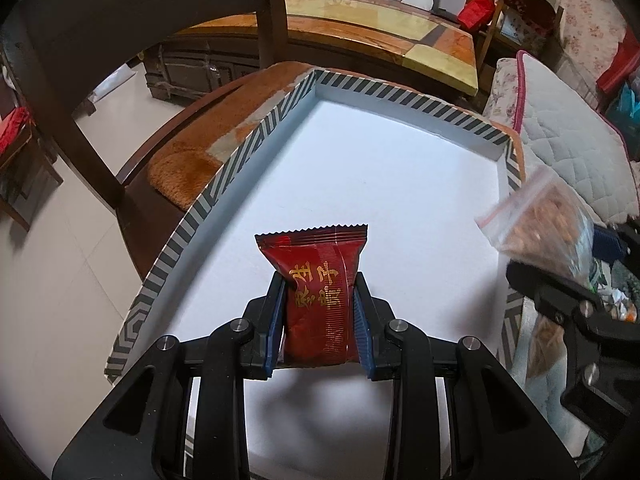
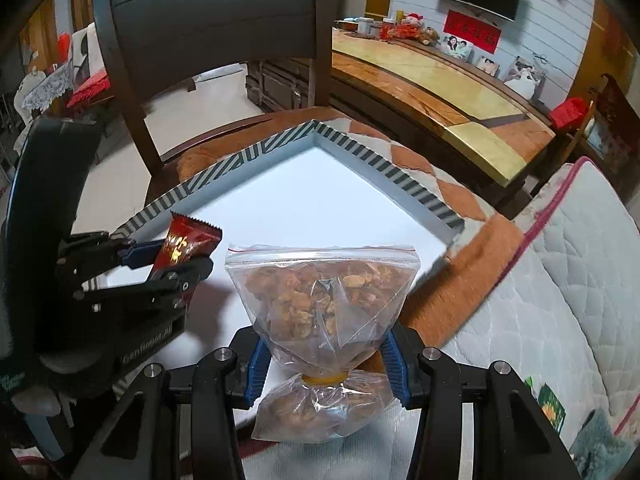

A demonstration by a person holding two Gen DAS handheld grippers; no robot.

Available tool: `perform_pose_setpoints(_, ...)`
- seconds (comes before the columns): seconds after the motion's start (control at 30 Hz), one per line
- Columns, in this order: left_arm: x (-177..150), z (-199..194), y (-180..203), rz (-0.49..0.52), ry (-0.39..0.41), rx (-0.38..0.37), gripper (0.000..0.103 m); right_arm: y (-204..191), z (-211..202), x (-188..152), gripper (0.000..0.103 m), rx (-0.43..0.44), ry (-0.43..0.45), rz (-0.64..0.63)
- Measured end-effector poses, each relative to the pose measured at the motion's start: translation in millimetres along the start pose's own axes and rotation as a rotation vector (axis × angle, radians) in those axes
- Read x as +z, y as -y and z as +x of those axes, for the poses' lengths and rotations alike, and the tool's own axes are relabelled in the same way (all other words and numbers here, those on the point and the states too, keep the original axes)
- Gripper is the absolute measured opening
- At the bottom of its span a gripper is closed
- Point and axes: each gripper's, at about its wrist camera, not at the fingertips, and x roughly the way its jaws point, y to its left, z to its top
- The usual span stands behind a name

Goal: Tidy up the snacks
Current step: 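Release the red packet in the tray while the right gripper drops the nut bag there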

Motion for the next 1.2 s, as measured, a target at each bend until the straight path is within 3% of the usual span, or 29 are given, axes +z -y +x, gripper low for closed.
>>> perform_pose_setpoints(0.6,1.9,27.5,1.1,-0.003,-0.03,0.021,0.03,6.3,68.9,25.1,0.047,0.056,-0.104,0.008)
perform_pose_setpoints(0.67,1.9,28.2,1.5,0.002,-0.026,0.024,0.034,8.4,72.3,24.1,0.05,0.065,-0.113,0.023)
perform_pose_setpoints(0.83,3.4,26.5,1.4,-0.001,-0.024,0.015,0.034,14.9,67.7,22.6,0.055,0.078,-0.097,0.059)
perform_pose_setpoints(1.0,7.5,10.9,2.2,-0.001,0.04,0.03,0.034,15.3,47.9,21.6,0.056,0.075,-0.049,0.073)
perform_pose_setpoints(1.1,9.6,-0.4,1.6,-0.002,0.086,0.042,0.052,17.4,29.1,19.3,0.057,0.077,-0.007,0.1)
perform_pose_setpoints(1.2,11.8,-11.4,-0.1,-0.01,0.126,0.041,0.055,18.4,16.6,15.7,0.058,0.077,0.011,0.115)
